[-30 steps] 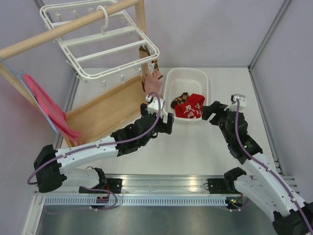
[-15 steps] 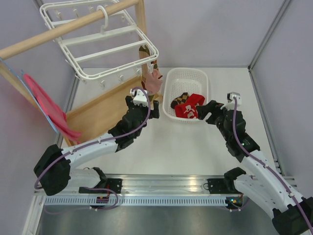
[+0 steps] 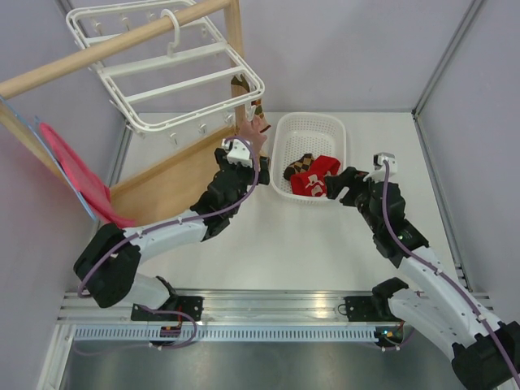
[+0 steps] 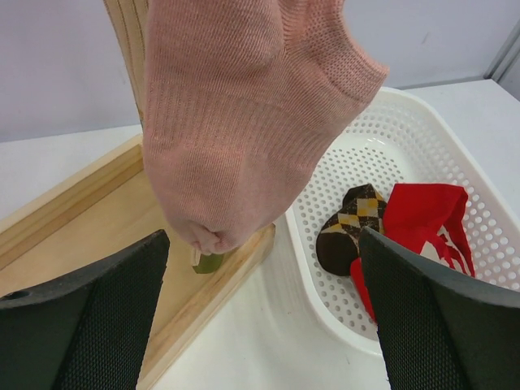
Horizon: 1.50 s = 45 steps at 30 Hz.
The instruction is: Remove the socks clipped to the hanger
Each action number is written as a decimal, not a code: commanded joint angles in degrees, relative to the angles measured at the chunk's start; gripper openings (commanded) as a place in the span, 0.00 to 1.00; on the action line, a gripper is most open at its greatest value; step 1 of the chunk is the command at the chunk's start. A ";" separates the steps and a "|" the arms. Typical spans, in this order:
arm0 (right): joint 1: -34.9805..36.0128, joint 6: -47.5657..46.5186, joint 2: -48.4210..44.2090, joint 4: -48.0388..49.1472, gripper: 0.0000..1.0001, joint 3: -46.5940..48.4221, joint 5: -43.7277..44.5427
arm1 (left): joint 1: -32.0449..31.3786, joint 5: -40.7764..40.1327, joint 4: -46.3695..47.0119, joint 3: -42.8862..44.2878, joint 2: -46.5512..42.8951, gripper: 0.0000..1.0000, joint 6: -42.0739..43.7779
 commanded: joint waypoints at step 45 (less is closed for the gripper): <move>-0.26 -2.48 8.07 10.53 0.82 -2.60 -3.88 | 0.98 -4.61 8.86 2.18 4.04 1.00 1.34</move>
